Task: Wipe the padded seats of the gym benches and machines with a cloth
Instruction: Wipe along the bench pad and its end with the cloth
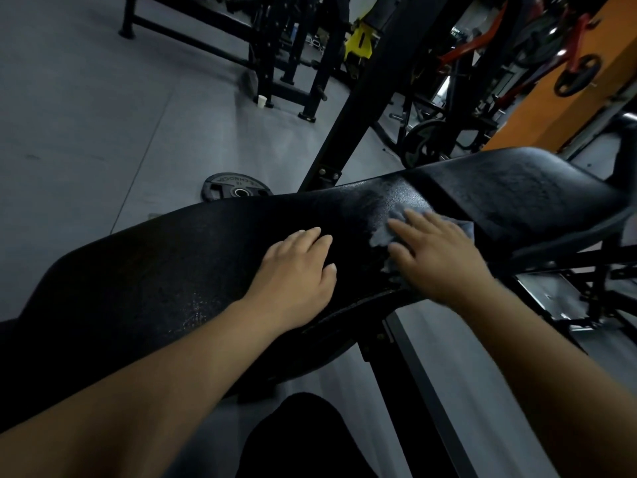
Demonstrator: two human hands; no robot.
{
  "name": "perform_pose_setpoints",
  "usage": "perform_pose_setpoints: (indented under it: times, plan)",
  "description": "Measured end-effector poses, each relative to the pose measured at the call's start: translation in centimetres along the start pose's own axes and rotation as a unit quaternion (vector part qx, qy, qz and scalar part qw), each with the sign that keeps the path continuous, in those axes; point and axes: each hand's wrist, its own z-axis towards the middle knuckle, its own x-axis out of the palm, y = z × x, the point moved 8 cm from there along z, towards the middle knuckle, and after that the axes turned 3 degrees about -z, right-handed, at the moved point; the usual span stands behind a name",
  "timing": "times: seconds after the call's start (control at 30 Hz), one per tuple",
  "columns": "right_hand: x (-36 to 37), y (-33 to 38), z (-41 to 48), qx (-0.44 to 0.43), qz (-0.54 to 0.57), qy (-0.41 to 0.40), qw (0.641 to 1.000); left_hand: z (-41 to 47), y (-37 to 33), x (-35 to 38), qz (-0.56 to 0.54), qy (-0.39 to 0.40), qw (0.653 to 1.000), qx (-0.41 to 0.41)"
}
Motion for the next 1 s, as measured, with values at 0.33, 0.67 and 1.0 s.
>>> perform_pose_setpoints:
  times: [0.33, 0.67, 1.0]
  plan:
    - [-0.4, 1.0, -2.6, -0.063, 0.014, -0.055, 0.996, 0.2, -0.5, 0.0, 0.003, -0.026, 1.0, -0.006]
    - [-0.3, 3.4, -4.1, -0.074, 0.02, -0.03, 0.997, 2.1, -3.9, 0.1, -0.016, -0.041, 0.999, 0.02]
    - [-0.3, 0.5, -2.8, -0.052, 0.011, -0.068, 0.996, 3.0, -5.9, 1.1, -0.016, -0.041, 0.998, 0.041]
